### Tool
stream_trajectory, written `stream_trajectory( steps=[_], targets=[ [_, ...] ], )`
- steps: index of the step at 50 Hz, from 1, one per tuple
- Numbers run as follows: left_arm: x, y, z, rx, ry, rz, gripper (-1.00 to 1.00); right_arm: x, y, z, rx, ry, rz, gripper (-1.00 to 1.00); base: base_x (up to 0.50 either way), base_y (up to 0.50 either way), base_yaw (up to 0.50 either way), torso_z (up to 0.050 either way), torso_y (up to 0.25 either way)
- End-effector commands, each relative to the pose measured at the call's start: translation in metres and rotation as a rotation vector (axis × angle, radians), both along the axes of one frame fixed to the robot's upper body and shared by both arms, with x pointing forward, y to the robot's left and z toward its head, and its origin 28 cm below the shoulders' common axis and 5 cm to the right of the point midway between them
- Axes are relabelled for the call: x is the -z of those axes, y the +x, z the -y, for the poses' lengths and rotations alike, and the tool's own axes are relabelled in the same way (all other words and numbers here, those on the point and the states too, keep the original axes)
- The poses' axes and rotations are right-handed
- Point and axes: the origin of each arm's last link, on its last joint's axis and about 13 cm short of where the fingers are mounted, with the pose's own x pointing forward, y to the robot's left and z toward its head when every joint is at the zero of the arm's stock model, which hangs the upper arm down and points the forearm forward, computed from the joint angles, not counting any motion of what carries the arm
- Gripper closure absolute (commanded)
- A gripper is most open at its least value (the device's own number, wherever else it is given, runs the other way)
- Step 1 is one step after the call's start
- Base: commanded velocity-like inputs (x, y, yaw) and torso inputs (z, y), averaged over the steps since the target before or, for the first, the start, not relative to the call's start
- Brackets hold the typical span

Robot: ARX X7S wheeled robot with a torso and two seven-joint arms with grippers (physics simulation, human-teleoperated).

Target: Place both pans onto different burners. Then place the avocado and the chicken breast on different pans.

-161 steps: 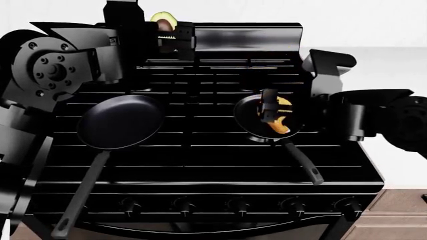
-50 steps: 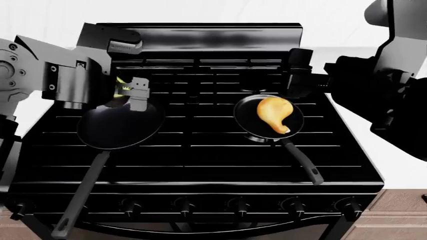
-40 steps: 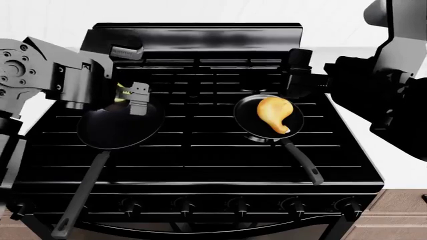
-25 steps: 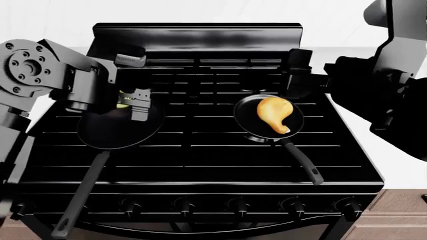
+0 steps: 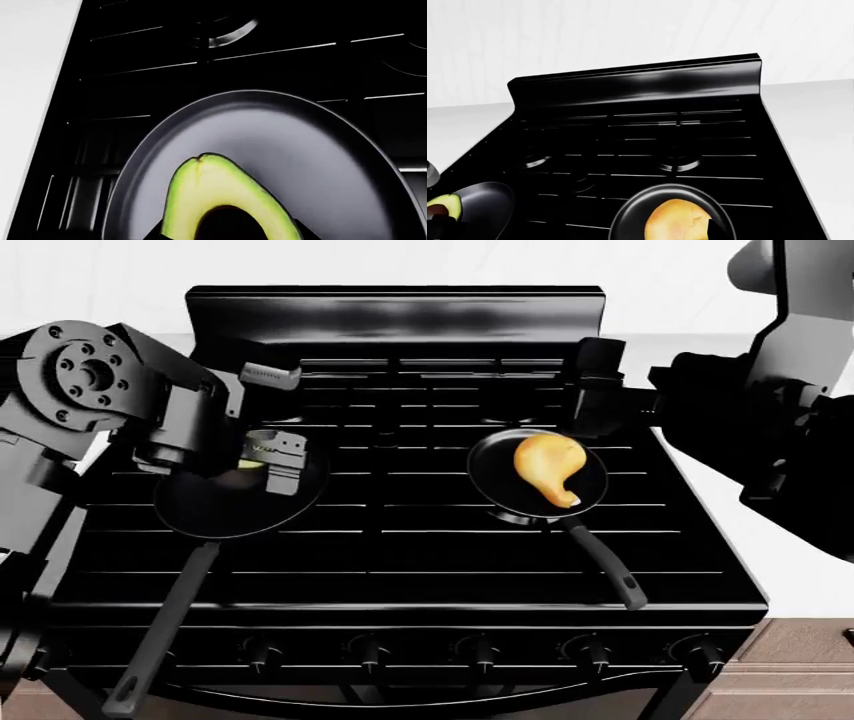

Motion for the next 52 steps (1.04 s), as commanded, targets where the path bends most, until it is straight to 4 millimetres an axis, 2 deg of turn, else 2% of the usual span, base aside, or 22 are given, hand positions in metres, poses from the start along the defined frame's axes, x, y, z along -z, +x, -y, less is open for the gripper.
stream_trajectory(
  steps=[1,21,22,35,52],
  targets=[
    [0.001,0.004,-0.002,-0.023,0.022,-0.002,1.00,0.000,0.001,-0.001,-0.006,-0.004,0.000,-1.00,0.00,0.00,0.00,0.000,0.000],
    [0.007,0.009,-0.001,0.004,0.031,-0.052,1.00,0.000,0.001,-0.001,-0.007,-0.003,0.000,-1.00,0.00,0.00,0.00,0.001,0.001],
    [0.007,0.009,-0.001,0.004,0.032,-0.053,-1.00,0.000,0.000,-0.001,-0.007,-0.003,0.000,-1.00,0.00,0.00,0.00,0.000,0.000],
    [0.004,0.007,0.000,0.009,0.032,-0.034,-1.00,0.000,0.000,-0.001,-0.006,-0.003,0.001,-1.00,0.00,0.00,0.00,0.000,0.001],
    [-0.031,-0.017,0.002,0.051,-0.110,0.286,-1.00,0.000,0.000,-0.002,-0.010,-0.004,0.001,-1.00,0.00,0.00,0.00,0.001,0.000]
  ],
)
